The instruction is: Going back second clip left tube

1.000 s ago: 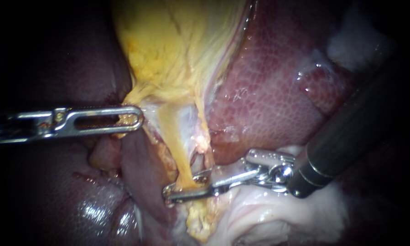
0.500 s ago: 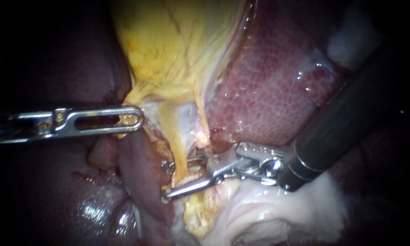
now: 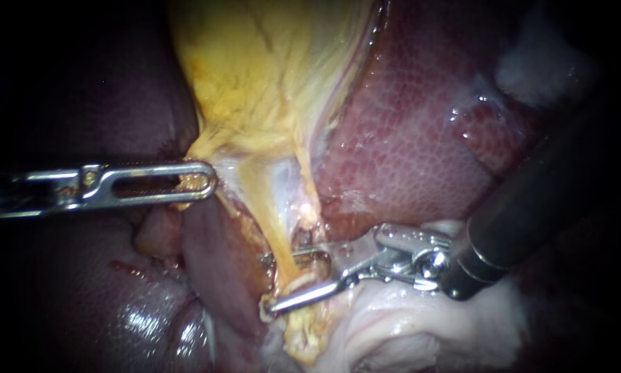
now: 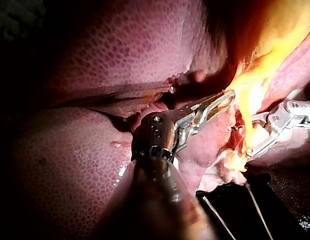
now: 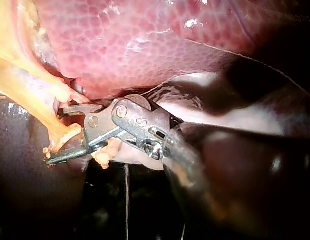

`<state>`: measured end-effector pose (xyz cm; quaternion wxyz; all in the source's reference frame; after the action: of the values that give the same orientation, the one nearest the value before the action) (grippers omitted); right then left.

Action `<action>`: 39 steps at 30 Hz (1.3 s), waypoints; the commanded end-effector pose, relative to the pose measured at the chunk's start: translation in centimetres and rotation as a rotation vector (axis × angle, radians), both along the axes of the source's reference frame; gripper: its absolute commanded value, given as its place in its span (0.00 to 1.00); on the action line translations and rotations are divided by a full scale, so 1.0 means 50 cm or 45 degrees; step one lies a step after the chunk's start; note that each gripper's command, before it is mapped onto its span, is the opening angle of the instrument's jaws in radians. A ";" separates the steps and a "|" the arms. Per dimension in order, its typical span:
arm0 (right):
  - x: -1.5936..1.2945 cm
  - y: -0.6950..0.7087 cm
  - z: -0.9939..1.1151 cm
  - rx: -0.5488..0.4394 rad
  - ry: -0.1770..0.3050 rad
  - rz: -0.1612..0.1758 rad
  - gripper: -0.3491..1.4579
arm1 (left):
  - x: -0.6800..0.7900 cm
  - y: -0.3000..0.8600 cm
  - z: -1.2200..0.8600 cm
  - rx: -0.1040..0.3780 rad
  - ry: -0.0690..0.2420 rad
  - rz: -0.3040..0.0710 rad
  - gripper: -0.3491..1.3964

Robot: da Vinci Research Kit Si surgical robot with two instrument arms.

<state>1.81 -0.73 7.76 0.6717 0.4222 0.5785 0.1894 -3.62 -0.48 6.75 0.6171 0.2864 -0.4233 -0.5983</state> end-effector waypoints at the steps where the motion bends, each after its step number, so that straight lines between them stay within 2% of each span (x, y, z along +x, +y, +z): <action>1: -0.0002 -0.0001 -0.0001 0.000 0.001 -0.002 0.52 | 0.0000 0.0000 -0.0001 0.000 -0.001 0.001 0.00; 12: -0.0020 -0.0012 -0.0017 0.010 0.043 -0.045 0.52 | 0.0002 0.0001 0.0001 0.000 -0.001 0.001 0.00; 16: -0.0024 0.0005 -0.0011 0.007 0.021 -0.010 0.52 | 0.0002 0.0001 0.0001 0.000 -0.001 0.001 0.00; 23: -0.0066 0.0060 0.0015 -0.037 -0.022 0.072 0.52 | 0.0002 0.0000 0.0002 0.000 -0.001 0.001 0.00; 27: -0.0086 0.0072 0.0006 -0.055 -0.024 0.084 0.52 | 0.0001 0.0000 0.0002 0.000 -0.001 0.001 0.00; 33: -0.0135 0.0086 -0.0048 -0.087 -0.018 0.093 0.52 | 0.0001 -0.0001 0.0001 -0.001 -0.001 0.000 0.00; 36: -0.0177 0.0121 -0.0100 -0.128 -0.026 0.122 0.52 | 0.0000 -0.0001 0.0001 -0.001 0.000 0.000 0.00; 39: -0.0227 0.0167 -0.0155 -0.169 -0.027 0.160 0.52 | -0.0004 -0.0004 0.0002 -0.002 0.001 -0.002 0.00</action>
<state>0.56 0.20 6.88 0.6909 0.3284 0.6129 0.1979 -3.64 -0.50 6.76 0.6172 0.2858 -0.4239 -0.5981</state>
